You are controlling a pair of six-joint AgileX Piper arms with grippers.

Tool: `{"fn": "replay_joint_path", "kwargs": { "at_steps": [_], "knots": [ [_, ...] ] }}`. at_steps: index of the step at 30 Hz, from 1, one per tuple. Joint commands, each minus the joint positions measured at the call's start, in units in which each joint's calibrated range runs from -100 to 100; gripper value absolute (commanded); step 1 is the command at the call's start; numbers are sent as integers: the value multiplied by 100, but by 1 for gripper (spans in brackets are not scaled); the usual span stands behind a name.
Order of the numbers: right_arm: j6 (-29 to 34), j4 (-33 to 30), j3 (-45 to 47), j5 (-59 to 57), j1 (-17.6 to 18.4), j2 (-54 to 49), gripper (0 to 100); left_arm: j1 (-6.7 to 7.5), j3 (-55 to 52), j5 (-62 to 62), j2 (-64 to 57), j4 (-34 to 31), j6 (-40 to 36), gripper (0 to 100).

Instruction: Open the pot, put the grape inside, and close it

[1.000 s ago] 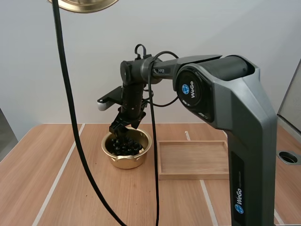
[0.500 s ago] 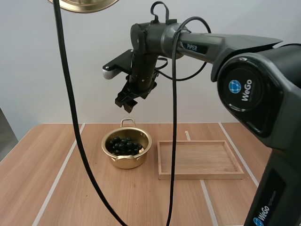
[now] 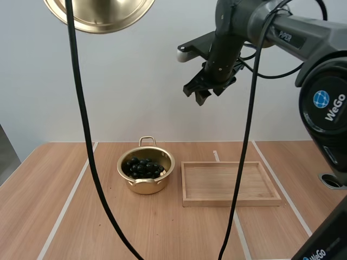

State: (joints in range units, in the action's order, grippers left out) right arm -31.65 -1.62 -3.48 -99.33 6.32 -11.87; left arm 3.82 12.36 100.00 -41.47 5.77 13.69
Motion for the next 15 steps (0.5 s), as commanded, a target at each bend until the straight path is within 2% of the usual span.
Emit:
{"fn": "replay_joint_path", "kwargs": {
  "at_steps": [1,4,10,15],
  "knots": [
    [9,162,-35,-67,-224,-337,45,15,-423,0,17,160,-53,0],
    [0,265,15,-67,-388,-613,0,15,-985,-439,17,207,-32,0],
    [-40,266,779,-67,-600,-1333,0,15,-2061,-1562,35,271,17,0],
    [97,231,1704,1090,-762,-1978,0,15,-2609,-1754,323,335,27,0]
  ]
}}
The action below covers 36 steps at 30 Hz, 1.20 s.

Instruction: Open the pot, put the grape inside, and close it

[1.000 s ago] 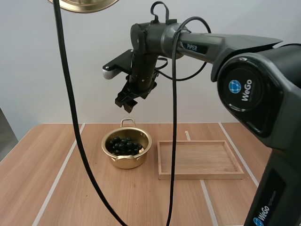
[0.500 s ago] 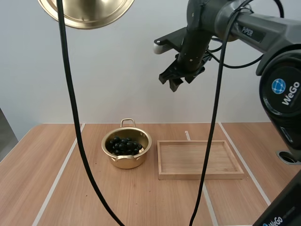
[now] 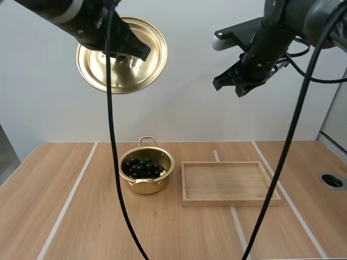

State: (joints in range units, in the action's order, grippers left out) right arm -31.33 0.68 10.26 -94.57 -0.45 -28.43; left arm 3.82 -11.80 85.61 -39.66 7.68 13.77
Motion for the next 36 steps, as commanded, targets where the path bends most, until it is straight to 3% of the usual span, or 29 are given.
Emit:
{"fn": "replay_joint_path", "kwargs": {
  "at_steps": [1,8,14,22,30,36],
  "knots": [
    [157,-12,527,819,-133,-433,0,15,-274,-315,224,171,19,0],
    [247,142,1676,1991,-463,-970,0,15,-786,-692,781,301,30,0],
    [238,530,2163,2287,-540,-1222,0,15,-1169,-1036,1250,477,50,0],
    [226,724,2240,2308,-540,-1276,0,15,-1787,-1825,1722,1095,388,0],
    [218,764,2240,2323,-540,-1276,0,15,-2565,-3359,1953,1131,536,0],
    [189,764,2240,2323,-540,-1276,0,15,-2696,-3594,2214,1131,571,0]
  ]
}}
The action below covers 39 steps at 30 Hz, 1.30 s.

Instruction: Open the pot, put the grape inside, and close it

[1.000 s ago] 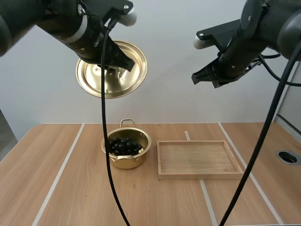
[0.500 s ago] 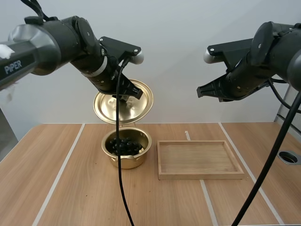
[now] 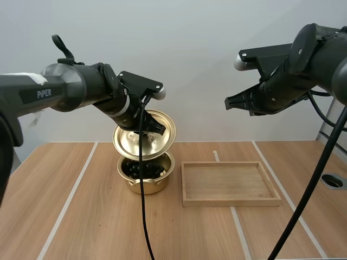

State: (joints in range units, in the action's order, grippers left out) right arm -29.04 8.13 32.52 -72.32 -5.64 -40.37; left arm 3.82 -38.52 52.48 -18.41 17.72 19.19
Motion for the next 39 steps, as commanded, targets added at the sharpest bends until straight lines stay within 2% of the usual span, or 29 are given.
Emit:
{"fn": "replay_joint_path", "kwargs": {
  "at_steps": [1,6,14,39],
  "knots": [
    [-41,19,13,97,-21,-82,0,15,-24,-280,146,127,29,0],
    [-108,19,13,97,-21,-82,0,15,-70,-244,361,127,29,0],
    [-129,19,13,97,-21,-82,0,15,-473,-935,568,127,69,0],
    [-148,19,13,97,-21,-82,0,15,-473,-699,1043,7,69,0]
  ]
}}
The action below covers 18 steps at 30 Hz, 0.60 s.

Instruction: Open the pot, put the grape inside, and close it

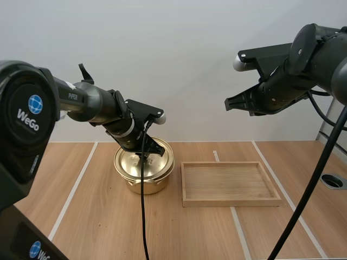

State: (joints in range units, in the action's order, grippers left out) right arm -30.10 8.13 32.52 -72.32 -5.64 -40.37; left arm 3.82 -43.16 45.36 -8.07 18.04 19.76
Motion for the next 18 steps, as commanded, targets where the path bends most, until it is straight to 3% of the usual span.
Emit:
{"fn": "replay_joint_path", "kwargs": {
  "at_steps": [1,18],
  "knots": [
    [-43,19,13,97,-21,-82,0,15,-9,27,9,-39,13,0],
    [-43,137,13,97,-21,-82,0,15,-9,-212,577,-78,119,0]
  ]
}}
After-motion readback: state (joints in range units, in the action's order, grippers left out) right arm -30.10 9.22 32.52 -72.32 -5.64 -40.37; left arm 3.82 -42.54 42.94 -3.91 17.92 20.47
